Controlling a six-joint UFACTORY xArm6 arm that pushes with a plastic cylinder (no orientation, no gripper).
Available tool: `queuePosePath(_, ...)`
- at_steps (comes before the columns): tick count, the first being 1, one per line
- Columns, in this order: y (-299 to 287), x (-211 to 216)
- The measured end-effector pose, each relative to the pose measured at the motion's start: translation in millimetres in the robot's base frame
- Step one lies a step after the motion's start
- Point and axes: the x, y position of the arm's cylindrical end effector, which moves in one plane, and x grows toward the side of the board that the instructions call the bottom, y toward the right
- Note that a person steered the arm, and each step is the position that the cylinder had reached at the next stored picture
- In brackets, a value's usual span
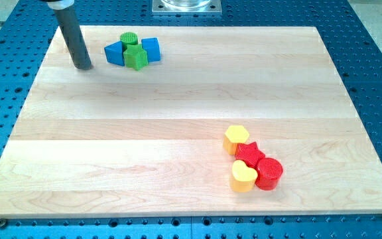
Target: Move the triangle top left to the cube
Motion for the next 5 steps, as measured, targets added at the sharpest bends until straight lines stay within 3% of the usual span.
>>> queuePosePath(2,34,-20)
queuePosePath(4,146,-22)
queuePosePath(5,139,-24)
